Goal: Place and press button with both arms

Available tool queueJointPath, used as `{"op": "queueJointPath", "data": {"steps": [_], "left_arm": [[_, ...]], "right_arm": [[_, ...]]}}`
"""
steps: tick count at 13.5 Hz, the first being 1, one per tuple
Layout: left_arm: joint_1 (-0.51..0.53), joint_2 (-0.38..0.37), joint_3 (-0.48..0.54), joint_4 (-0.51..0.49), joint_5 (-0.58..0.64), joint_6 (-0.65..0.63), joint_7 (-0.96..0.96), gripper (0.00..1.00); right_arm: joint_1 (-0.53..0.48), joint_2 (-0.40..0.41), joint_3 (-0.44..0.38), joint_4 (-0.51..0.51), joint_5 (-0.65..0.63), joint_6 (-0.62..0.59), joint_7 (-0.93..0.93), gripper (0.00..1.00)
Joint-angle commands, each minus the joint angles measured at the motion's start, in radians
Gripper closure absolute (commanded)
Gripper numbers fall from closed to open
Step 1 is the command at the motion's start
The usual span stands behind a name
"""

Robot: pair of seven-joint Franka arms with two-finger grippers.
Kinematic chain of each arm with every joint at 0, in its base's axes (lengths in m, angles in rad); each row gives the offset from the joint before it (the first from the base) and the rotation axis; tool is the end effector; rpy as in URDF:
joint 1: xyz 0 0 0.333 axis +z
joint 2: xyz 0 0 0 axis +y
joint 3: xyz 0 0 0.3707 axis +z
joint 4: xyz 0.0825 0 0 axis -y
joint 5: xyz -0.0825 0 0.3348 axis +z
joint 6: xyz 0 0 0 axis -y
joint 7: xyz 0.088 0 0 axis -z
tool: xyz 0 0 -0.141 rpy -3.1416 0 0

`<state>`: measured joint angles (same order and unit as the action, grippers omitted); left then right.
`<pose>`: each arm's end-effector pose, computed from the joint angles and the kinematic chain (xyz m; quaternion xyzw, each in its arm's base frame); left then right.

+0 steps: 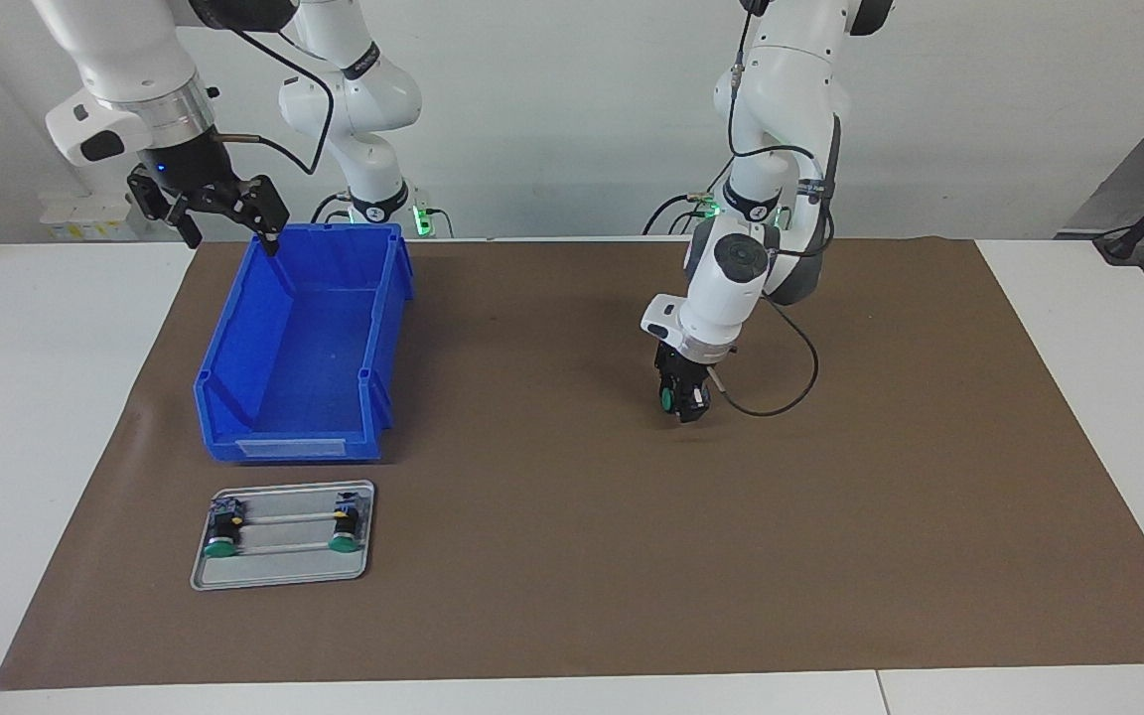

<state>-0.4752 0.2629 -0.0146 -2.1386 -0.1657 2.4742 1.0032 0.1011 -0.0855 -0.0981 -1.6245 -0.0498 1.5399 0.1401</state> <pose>0.4937 -0.2662 0.3439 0.7740 -0.6297 0.0490 0.0444 0.4708 -0.0083 0.6615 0.9974 -0.0691 0.0017 0.0206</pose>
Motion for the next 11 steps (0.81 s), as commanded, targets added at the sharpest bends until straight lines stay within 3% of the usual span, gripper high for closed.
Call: {"op": "queueJointPath", "data": {"steps": [1, 5, 7, 9, 11], "left_arm": [[-0.008, 0.016, 0.018, 0.0, 0.0, 0.028, 0.005, 0.96], [0.032, 0.027, 0.013, 0.055, -0.02, 0.025, -0.001, 1.0], [0.064, 0.024, 0.01, 0.078, -0.11, 0.011, 0.015, 1.0], [0.07, 0.024, 0.007, 0.097, -0.274, 0.005, 0.084, 1.0], [0.092, 0.016, 0.008, 0.105, -0.522, -0.036, 0.248, 1.0]], "right_arm": [[-0.008, -0.016, 0.006, -0.021, 0.016, 0.017, -0.022, 0.0], [-0.008, -0.016, 0.006, -0.021, 0.016, 0.011, -0.02, 0.0], [-0.008, -0.016, 0.006, -0.021, 0.016, 0.011, -0.02, 0.0], [-0.008, -0.016, 0.006, -0.021, 0.016, 0.011, -0.02, 0.0], [-0.008, -0.016, 0.006, -0.021, 0.016, 0.011, -0.02, 0.0]]}}
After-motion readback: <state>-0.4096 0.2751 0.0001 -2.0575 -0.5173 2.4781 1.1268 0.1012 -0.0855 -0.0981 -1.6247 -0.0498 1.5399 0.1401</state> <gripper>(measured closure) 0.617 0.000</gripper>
